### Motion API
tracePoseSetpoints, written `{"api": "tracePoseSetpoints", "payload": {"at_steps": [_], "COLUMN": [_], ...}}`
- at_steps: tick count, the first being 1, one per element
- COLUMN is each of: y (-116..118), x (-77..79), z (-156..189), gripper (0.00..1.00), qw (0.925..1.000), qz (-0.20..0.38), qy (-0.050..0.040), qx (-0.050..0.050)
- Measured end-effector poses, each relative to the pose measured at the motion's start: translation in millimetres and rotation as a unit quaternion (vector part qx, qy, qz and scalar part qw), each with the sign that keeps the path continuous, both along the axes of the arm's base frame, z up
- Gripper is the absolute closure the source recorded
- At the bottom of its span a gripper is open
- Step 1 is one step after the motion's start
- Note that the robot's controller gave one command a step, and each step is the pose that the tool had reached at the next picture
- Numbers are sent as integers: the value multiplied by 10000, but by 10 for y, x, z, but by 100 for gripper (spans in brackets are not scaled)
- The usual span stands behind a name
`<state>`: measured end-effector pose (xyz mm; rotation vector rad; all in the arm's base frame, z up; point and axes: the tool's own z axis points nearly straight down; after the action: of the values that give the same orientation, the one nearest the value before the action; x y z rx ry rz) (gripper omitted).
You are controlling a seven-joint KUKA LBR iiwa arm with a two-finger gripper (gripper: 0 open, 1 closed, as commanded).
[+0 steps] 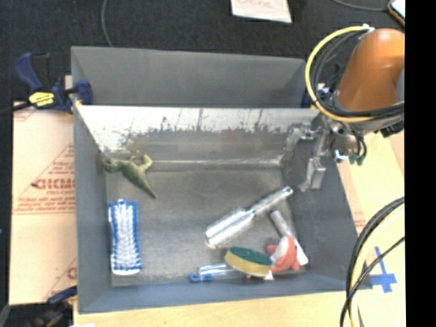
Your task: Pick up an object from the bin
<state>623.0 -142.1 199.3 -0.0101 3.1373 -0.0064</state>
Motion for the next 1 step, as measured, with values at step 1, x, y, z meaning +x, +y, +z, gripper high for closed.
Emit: {"api": "tracePoseSetpoints", "payload": {"at_steps": [1], "y": [0], "x": [0], "z": [0], "gripper": [0], "qw": [10000], "qz": [1], "qy": [0], "qx": [-1]}}
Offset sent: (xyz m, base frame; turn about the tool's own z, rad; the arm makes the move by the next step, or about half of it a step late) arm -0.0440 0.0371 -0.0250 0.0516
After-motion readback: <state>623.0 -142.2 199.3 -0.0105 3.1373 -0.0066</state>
